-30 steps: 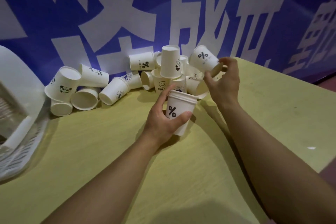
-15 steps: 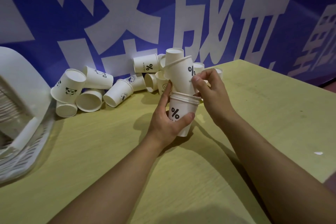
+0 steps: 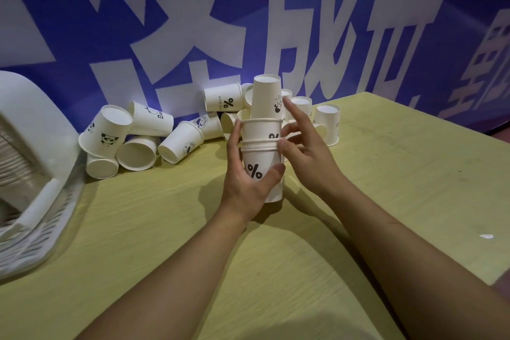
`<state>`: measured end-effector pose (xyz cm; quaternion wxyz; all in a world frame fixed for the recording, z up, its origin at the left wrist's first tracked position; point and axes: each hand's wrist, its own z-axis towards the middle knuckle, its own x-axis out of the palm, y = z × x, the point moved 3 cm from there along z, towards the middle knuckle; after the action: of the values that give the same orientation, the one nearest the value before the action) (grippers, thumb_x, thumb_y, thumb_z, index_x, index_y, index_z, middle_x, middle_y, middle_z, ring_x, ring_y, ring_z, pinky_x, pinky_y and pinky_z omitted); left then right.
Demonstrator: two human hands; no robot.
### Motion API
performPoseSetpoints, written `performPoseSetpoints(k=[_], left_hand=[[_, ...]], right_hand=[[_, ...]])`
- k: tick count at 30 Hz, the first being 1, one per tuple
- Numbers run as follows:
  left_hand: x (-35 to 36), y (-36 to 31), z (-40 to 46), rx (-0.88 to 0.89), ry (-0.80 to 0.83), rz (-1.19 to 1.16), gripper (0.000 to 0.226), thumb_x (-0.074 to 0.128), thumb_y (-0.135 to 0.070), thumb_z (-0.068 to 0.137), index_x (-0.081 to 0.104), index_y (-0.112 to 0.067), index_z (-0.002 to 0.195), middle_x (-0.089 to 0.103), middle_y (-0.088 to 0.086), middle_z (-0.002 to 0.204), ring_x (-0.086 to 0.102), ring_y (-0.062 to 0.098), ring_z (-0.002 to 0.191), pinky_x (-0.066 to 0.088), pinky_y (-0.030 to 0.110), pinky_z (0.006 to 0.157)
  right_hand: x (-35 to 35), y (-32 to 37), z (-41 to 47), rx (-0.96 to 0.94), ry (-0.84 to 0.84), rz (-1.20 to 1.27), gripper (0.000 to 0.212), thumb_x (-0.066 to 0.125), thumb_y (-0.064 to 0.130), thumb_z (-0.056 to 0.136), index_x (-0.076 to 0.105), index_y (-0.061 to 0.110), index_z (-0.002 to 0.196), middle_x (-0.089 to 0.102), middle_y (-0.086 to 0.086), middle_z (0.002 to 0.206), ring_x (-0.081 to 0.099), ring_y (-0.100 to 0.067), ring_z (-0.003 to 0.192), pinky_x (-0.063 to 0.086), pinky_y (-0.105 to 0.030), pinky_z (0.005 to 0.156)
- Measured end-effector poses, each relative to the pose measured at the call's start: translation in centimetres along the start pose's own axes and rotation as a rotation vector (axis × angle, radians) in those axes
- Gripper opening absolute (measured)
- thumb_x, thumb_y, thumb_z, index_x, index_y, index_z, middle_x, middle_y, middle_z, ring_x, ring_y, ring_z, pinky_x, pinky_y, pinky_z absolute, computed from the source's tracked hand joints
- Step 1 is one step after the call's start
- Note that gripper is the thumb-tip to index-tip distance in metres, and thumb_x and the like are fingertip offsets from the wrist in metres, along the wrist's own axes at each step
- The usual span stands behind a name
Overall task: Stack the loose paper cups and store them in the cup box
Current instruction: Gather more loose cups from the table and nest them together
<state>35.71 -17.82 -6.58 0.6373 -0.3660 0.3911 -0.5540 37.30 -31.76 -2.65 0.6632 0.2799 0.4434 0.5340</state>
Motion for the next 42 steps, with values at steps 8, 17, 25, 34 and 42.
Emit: performPoseSetpoints(k=[8,17,25,34,42], left_hand=[[-0.2,-0.1,0.0,0.009,-0.08,0.092,0.079,0.082,-0.024,0.081,0.029,-0.051,0.134,0.042,-0.007,0.135,0.054,0.006,0.111,0.051,0.015,0.073],[-0.6,0.0,0.3,-0.049,-0.164,0.079,0.067,0.083,-0.026,0.079,0.044,-0.037,0.132,0.053,-0.006,0.126,0.058,0.002,0.098,0.051,0.016,0.066],[-0.9,0.0,0.3,-0.053,-0.136,0.029,0.071,0.083,-0.027,0.08,0.044,-0.04,0.138,0.052,-0.003,0.134,0.062,0.012,0.102,0.055,0.016,0.063],[-0.6,-0.3,0.0,-0.011,-0.025,-0.014,0.073,0.077,-0.054,0.06,0.046,-0.058,0.126,0.055,-0.012,0.126,0.065,0.007,0.1,0.059,0.024,0.069],[0.2,-0.6,-0.1,0.002,0.15,-0.03,0.099,0.083,-0.04,0.065,0.032,-0.044,0.149,0.049,-0.029,0.127,0.058,-0.017,0.101,0.053,0.012,0.077]], right_hand=[[-0.3,-0.2,0.3,-0.002,-0.027,-0.095,0.023,0.052,0.029,0.1,0.064,0.044,0.114,0.049,0.013,0.11,0.047,0.003,0.108,0.041,-0.004,0.079],[-0.9,1.3,6.8,-0.032,-0.338,-0.4,0.051,0.065,0.04,0.092,0.048,0.036,0.14,0.042,0.001,0.142,0.039,-0.017,0.129,0.032,-0.027,0.103],[0.6,0.9,10.8,0.026,-0.066,-0.658,0.054,0.064,0.047,0.091,0.049,0.033,0.14,0.032,-0.003,0.155,0.027,-0.028,0.14,0.032,-0.045,0.111],[-1.3,2.0,8.3,-0.038,-0.371,-0.222,0.042,0.076,0.026,0.083,0.046,0.029,0.112,0.054,0.001,0.121,0.055,-0.015,0.103,0.053,-0.022,0.081],[-1.5,0.5,1.3,0.118,-0.357,0.193,0.02,0.07,0.024,0.087,0.059,0.029,0.102,0.059,0.009,0.109,0.062,-0.013,0.099,0.059,-0.03,0.074]])
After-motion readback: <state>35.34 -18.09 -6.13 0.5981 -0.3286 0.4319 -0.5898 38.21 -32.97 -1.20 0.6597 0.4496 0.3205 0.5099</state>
